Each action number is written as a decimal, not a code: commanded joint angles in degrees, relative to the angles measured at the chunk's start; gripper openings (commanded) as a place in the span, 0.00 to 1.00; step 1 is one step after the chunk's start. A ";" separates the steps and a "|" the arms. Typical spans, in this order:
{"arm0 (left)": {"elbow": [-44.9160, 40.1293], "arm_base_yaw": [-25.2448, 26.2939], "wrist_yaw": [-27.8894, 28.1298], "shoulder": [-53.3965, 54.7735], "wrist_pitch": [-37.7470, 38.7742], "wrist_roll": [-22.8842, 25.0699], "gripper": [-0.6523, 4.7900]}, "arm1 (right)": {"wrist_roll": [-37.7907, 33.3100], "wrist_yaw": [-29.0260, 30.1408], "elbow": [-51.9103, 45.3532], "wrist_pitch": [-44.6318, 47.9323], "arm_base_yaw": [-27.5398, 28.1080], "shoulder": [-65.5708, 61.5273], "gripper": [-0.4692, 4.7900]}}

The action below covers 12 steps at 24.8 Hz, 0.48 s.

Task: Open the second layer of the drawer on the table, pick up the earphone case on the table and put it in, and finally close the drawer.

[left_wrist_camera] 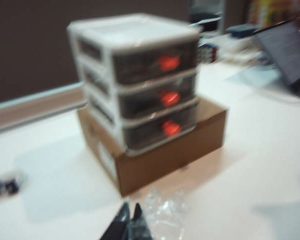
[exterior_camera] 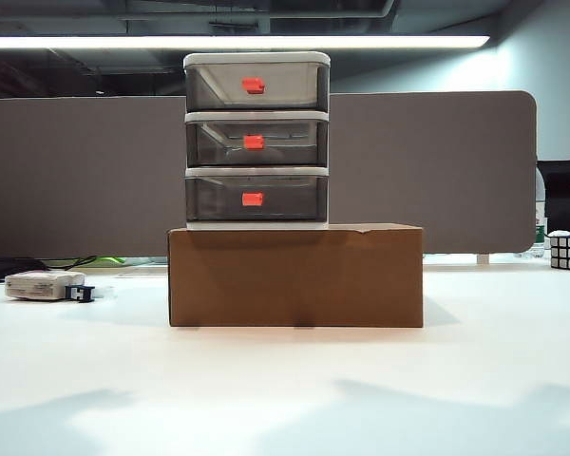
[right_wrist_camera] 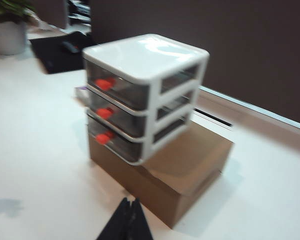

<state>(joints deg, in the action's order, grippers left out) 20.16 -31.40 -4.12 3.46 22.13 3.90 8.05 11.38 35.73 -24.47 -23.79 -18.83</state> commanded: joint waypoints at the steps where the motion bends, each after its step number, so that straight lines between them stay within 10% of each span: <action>1: -4.90 0.09 0.70 -1.77 -0.07 -4.83 0.11 | -0.79 -4.87 -9.66 -0.15 -0.04 11.54 0.08; 12: -15.47 0.15 1.55 -3.32 -13.20 -7.32 0.11 | -2.91 -1.99 -27.32 12.07 -0.35 18.86 0.08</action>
<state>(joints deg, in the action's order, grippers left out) 5.45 -31.38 -2.46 0.12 12.08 -3.92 5.19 9.63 9.15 -16.14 -24.16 -0.08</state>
